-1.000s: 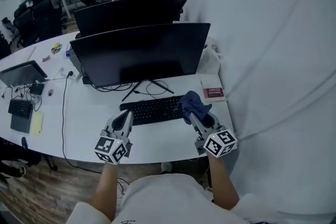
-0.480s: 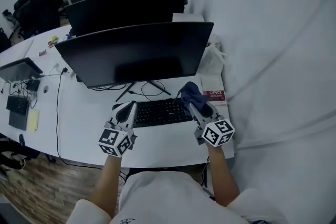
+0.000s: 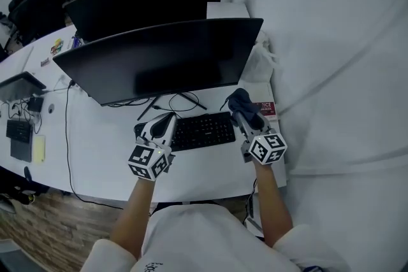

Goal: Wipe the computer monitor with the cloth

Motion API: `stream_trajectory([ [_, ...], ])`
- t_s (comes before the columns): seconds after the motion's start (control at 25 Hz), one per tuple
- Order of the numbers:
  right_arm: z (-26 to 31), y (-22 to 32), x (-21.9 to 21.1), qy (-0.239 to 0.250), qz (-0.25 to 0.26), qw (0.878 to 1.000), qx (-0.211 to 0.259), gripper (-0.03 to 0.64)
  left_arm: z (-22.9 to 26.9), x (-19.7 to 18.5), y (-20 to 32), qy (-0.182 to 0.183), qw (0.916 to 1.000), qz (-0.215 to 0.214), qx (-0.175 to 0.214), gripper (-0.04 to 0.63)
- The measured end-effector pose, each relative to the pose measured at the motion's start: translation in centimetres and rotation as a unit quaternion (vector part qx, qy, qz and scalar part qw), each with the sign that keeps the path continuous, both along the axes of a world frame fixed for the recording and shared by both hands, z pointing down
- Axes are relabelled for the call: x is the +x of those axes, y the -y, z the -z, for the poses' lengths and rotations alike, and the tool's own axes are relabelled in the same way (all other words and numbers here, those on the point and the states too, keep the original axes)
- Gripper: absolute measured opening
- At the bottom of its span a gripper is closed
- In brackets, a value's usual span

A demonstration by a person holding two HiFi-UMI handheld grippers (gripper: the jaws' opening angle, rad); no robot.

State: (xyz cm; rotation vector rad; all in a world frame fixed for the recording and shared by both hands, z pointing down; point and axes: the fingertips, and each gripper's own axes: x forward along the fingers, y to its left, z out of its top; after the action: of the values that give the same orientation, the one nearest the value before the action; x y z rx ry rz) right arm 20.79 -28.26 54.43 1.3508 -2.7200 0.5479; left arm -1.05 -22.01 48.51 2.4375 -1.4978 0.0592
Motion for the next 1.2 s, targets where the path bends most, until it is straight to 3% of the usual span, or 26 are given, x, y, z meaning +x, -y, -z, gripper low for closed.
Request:
stream_trajectory([
  [0.44, -4.7, 6.0, 3.4, -0.073, -0.043, 0.996, -0.024, 0.153, -1.8, 2.7, 3.6, 0.01, 0.9991, -0.035, -0.022, 0.005],
  [0.64, -7.1, 8.5, 3.8, -0.135, -0.034, 0.99, -0.027, 0.153, -2.3, 2.7, 4.7, 0.02, 0.9988, -0.034, -0.028, 0.005],
  [1.2, -11.1, 12.8, 3.2, -0.23, -0.001, 0.972, -0.042, 0.153, -3.2, 1.0, 4.3, 0.038, 0.9983, -0.008, -0.044, 0.005],
])
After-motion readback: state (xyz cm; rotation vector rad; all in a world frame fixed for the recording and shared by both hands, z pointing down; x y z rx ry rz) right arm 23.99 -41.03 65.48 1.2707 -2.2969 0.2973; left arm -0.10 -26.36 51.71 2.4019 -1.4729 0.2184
